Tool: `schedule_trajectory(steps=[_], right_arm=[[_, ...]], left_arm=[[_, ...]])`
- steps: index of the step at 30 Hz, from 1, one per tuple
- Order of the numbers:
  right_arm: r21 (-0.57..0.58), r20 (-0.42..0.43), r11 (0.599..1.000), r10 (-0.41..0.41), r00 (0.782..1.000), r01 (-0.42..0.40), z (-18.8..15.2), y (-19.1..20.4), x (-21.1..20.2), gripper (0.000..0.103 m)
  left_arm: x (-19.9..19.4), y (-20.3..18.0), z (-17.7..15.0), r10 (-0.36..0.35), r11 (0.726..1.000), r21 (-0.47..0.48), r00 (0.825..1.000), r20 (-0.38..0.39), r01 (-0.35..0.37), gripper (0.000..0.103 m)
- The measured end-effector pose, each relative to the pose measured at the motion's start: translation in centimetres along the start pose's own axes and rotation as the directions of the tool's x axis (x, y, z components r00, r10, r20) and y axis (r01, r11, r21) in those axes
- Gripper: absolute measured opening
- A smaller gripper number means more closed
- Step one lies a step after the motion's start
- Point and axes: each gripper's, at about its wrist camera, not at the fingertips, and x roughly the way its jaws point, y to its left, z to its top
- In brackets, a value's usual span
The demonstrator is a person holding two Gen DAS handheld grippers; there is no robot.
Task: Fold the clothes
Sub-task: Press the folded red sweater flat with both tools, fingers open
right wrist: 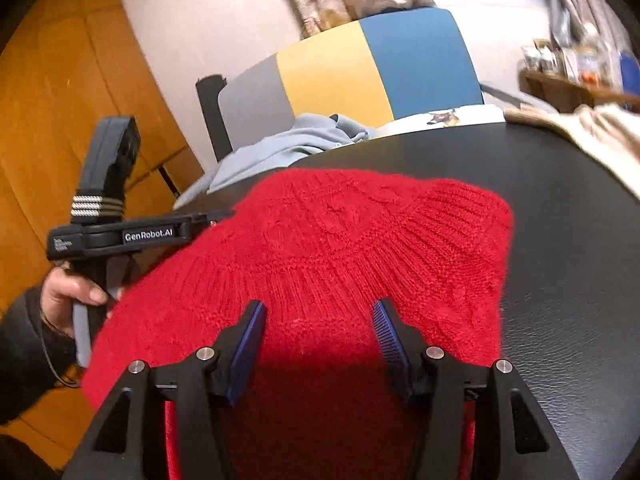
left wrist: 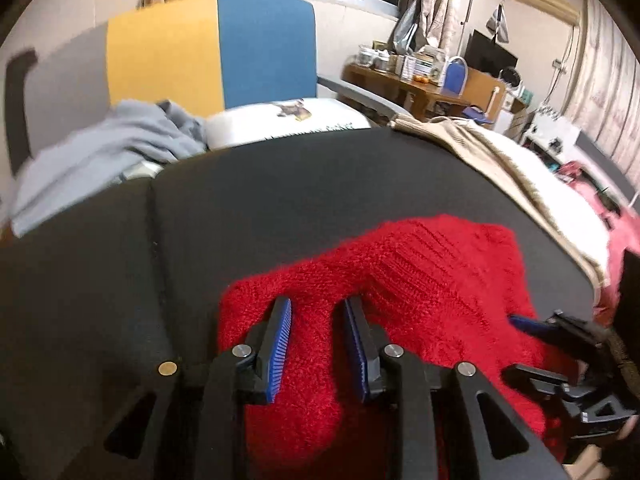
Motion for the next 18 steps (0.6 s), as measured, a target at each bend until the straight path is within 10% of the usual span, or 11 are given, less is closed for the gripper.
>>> schedule_trajectory(steps=[11, 18], right_arm=[[-0.078, -0.006, 0.995, 0.06, 0.998, -0.06, 0.8, 3.1, -5.9, 0.064], [-0.175, -0.189, 0.985, -0.036, 0.981, 0.002, -3.7, 4.7, -5.2, 0.066]], left_arm=[[-9.0, 0.0, -2.1, -0.002, 0.999, -0.042, 0.985, 0.173, 0.01, 0.03], [-6.9, -2.3, -6.2, -0.055, 0.998, -0.014, 0.998, 0.031, 0.055, 0.036]])
